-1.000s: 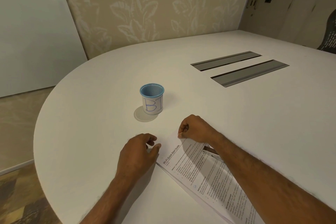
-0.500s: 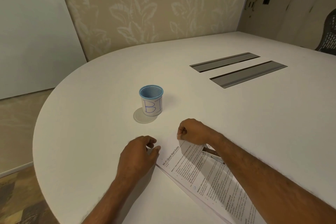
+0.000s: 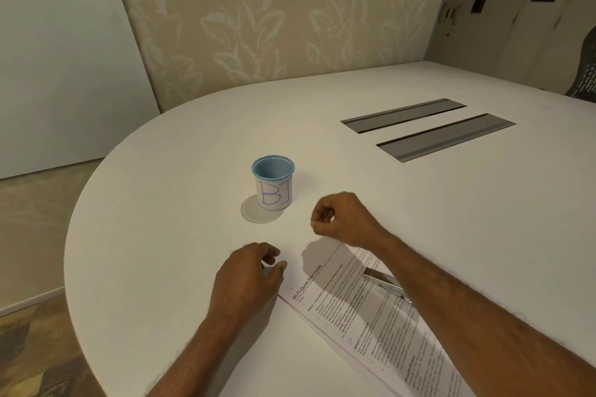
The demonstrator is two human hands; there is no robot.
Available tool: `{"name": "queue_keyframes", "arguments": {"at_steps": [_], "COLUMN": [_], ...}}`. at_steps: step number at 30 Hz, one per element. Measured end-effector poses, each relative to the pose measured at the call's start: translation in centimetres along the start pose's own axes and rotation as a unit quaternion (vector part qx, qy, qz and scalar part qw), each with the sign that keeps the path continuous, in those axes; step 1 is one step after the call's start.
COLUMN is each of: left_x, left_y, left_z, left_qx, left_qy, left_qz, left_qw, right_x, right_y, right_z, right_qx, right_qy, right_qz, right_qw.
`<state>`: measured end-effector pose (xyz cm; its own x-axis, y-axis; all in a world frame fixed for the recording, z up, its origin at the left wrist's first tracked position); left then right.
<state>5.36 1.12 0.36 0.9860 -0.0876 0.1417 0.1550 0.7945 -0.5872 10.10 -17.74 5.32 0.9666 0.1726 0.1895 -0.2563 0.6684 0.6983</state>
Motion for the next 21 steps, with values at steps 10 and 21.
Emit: {"name": "queue_keyframes", "arguments": {"at_steps": [10, 21], "left_x": [0.2, 0.7], "left_y": [0.0, -0.5], "left_z": [0.4, 0.7], "left_qx": [0.007, 0.006], "left_qy": [0.009, -0.006], "left_qz": [-0.005, -0.016], "left_qw": [1.000, 1.000], "right_x": [9.5, 14.6], "right_y": [5.6, 5.3], "right_z": [2.7, -0.6], "right_qx": [-0.051, -0.235], "right_qy": [-0.048, 0.096], "right_qz": [0.080, 0.049], "right_qw": [0.994, 0.966]}}
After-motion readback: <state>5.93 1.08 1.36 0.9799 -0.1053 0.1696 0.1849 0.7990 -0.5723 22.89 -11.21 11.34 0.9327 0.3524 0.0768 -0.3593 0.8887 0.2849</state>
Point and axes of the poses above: each hand's wrist, its own x-axis towards the middle knuckle, its own z-axis out of the back of the hand, y = z × x, the point moved 8 cm from there along x, towards the middle knuckle
